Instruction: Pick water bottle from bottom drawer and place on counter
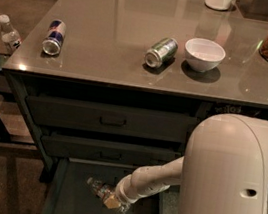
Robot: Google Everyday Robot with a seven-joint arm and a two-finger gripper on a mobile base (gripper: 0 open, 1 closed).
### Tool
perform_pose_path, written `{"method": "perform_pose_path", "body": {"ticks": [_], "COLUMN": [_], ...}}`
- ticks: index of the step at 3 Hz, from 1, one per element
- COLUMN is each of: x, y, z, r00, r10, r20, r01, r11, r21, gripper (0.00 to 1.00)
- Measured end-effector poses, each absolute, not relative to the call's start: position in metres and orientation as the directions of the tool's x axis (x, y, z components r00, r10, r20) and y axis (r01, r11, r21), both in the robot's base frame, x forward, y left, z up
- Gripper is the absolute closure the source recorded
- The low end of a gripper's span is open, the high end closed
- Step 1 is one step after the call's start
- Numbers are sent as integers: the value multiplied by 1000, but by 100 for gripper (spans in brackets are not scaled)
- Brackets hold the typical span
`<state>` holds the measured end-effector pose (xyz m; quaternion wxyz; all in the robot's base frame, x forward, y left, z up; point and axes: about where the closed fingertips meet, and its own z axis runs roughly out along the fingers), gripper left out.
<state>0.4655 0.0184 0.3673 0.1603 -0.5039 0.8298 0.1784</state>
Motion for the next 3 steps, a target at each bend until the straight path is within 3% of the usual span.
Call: {"method": "perform_pose_path", "body": {"ticks": [1, 3], "x": [465, 470], "y": [18, 29], "z": [367, 452], "r00": [-441, -436], "r10": [-779, -764], "r20": [-446, -476], "r01": [-893, -879], "r11": [429, 474], "r21": [135, 44], "gripper": [100, 100]}}
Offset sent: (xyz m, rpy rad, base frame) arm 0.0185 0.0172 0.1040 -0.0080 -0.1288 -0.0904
